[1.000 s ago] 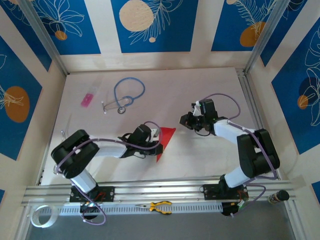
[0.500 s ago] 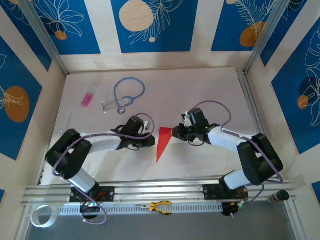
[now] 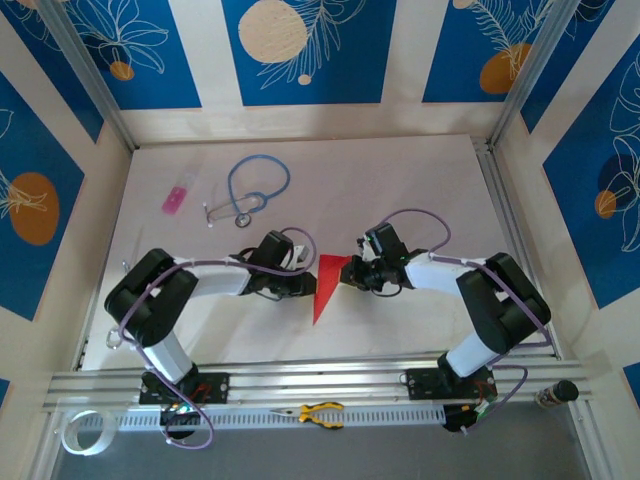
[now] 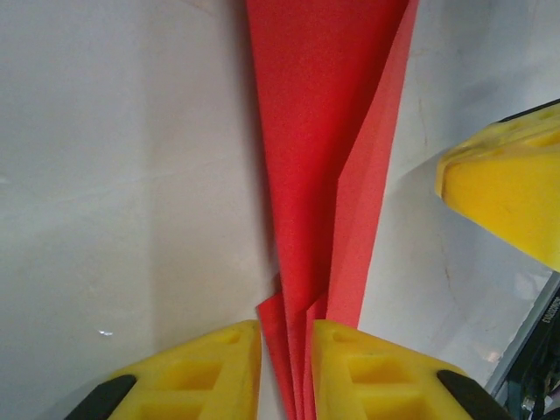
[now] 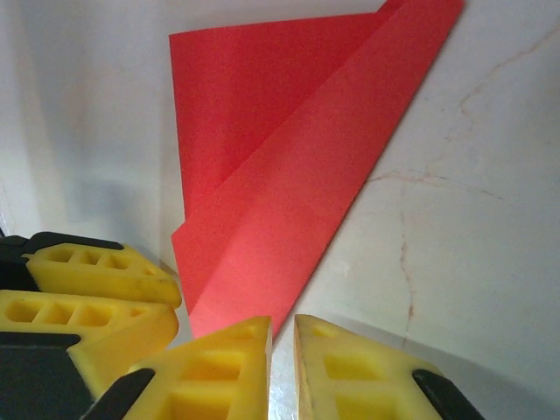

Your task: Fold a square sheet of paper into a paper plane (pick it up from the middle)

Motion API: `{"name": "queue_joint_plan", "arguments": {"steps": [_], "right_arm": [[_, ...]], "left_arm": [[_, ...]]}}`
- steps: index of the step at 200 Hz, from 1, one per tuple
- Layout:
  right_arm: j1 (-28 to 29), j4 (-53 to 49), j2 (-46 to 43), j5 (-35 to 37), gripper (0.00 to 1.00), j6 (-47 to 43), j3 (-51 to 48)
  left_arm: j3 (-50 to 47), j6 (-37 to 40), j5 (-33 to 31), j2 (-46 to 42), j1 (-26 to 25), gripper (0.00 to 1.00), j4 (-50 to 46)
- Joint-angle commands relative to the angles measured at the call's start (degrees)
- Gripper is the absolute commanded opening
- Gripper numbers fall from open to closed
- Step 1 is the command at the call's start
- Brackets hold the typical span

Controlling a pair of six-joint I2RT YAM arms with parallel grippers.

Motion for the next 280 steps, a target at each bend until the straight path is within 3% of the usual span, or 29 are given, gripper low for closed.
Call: {"name": "queue_joint_plan", "arguments": {"steps": [1, 158, 280], "right_arm": [[0.33, 0.18, 0.64, 0.12, 0.16, 0.56, 0.65], [0.85, 4.16, 4.58, -2.38, 0.16, 1.65, 0.07], [1.03, 5.51, 5.6, -3.45, 0.15, 2.3, -0.6]], "left_arm": [[1.85, 1.46, 1.63, 0.86, 0.22, 0.24, -1.7], [4.86, 2.53, 5.05, 3.83, 0.14, 0.26, -3.96], [3.09, -1.15, 7.93, 4.57, 0.14, 0.18, 2.4]]}}
